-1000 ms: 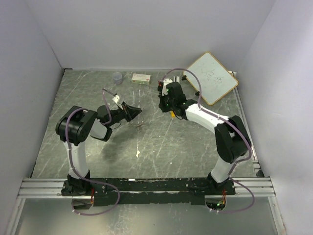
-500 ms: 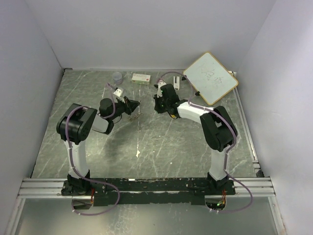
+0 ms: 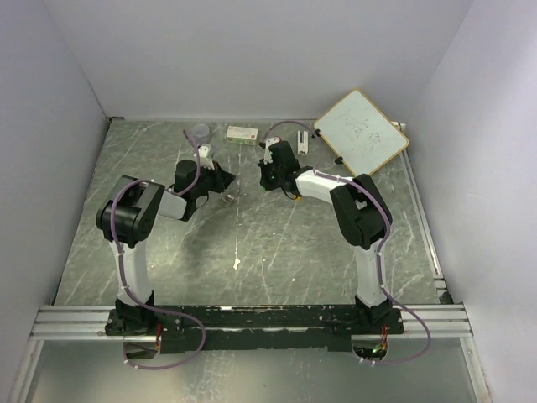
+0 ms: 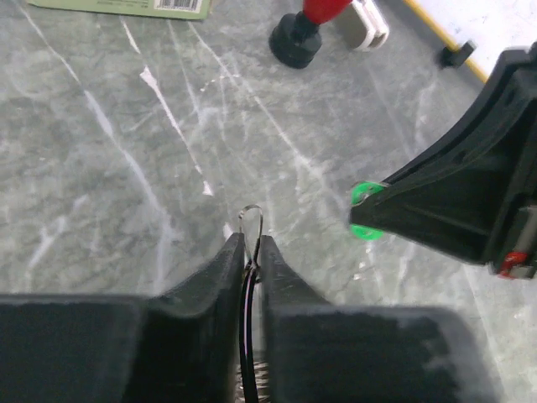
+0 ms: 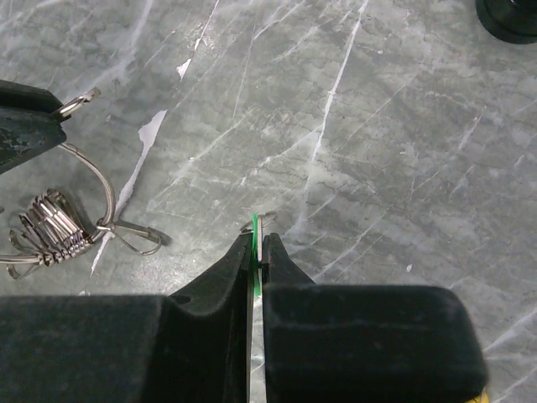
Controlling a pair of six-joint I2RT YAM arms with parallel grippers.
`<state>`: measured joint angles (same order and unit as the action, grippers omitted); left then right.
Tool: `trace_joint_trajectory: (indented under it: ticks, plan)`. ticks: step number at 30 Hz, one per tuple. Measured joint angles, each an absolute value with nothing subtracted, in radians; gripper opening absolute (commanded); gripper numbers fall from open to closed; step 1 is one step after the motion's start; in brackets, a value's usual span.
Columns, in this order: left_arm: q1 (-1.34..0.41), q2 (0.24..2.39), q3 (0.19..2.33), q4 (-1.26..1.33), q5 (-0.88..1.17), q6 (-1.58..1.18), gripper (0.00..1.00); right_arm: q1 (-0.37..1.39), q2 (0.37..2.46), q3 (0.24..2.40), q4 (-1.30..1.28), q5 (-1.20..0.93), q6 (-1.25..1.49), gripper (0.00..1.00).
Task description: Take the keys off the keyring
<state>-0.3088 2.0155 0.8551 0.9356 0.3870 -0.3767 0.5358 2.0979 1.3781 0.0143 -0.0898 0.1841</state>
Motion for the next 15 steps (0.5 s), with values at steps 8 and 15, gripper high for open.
trace_joint_trajectory:
  ticks: [8, 15]
  plan:
    - [-0.300, 2.016, 0.855, 0.862, 0.339, -0.434, 0.72, 0.533, 2.099, 1.379, 0.014, -0.086, 0.187, 0.03]
    - [-0.296, 2.016, 0.845, 0.862, 0.313, -0.449, 0.76, 0.528, 2.099, 1.364, 0.017, -0.065, 0.191, 0.25]
